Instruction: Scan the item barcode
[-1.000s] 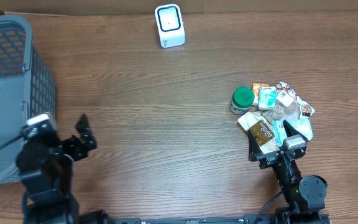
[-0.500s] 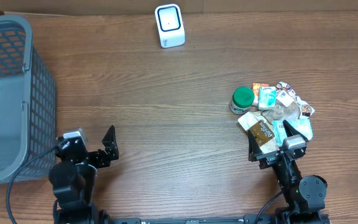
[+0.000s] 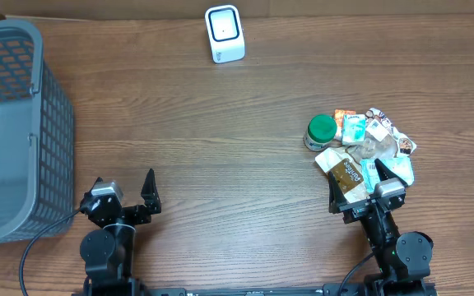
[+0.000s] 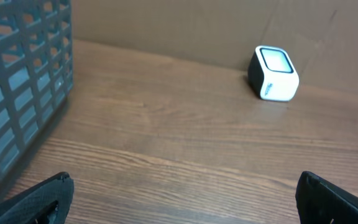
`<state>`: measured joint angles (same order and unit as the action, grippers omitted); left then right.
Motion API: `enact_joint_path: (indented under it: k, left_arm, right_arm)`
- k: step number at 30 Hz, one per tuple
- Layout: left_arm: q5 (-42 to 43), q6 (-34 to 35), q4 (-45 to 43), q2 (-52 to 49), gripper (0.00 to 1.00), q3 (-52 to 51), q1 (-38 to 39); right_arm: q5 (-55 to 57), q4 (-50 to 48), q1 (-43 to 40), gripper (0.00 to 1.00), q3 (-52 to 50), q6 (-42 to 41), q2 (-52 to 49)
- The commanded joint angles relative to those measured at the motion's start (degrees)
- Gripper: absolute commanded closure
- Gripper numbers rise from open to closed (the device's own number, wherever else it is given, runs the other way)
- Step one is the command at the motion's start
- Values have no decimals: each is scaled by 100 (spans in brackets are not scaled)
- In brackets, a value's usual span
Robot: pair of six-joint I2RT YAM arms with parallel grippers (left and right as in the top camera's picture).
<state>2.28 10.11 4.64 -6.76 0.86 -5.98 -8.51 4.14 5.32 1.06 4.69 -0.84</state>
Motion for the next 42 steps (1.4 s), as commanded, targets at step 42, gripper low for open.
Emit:
enact_joint_path:
  k: [42]
  left_arm:
    - [-125,-111,-26,654,0,-59,-186]
  right_arm:
    - [79,-20,-20,0,-61,-24,68]
